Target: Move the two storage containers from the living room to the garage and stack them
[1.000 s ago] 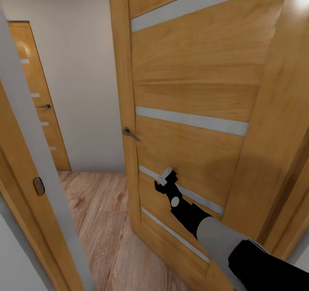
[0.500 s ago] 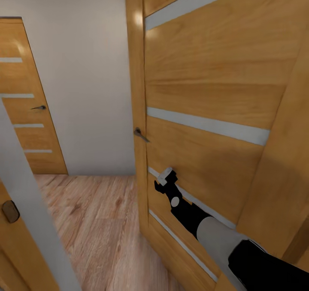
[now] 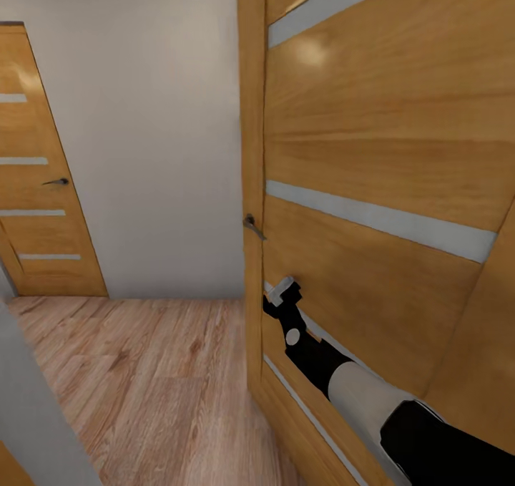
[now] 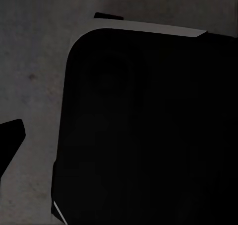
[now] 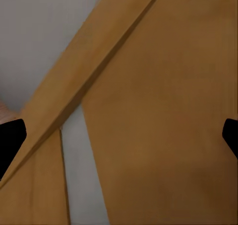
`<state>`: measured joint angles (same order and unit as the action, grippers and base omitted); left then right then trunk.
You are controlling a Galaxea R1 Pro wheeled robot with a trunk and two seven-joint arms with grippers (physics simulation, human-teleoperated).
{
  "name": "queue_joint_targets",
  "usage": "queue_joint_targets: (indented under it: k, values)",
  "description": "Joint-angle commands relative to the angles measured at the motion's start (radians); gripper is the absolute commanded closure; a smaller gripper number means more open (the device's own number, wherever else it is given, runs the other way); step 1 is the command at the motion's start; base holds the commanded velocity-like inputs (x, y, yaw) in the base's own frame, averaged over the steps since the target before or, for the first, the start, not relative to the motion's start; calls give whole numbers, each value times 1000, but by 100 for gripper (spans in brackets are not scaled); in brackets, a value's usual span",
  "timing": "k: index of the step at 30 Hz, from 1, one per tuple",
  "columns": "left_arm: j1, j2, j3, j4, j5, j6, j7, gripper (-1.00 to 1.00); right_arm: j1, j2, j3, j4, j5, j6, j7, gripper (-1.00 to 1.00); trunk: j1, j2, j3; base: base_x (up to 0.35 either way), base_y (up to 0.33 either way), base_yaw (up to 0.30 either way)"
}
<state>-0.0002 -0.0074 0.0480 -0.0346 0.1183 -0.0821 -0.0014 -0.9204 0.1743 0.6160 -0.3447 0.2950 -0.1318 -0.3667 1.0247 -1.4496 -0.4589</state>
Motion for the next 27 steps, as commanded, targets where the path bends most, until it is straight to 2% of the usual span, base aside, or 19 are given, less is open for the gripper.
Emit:
queue_joint_targets:
  k: [1,7,21,27]
  values:
    - [0,0,4,-1,6,-2,0,-100,-2,0,-2,2,4,-1,-10,-100,0,0,-1,194,0,0]
    - [0,0,4,-1,7,-2,0,-100,-2,0,-3,9,3,1,25,-100,0,0,-1,171,0,0]
    - [0,0,4,-1,8,-1,0,-100,-2,0,-1,12,4,-2,47,-100,0,0,-1,158,0,0]
    - [0,0,4,-1,8,-1,0,-100,-2,0,-3,17,0,-10,36,-100,0,0,-1,150,0,0]
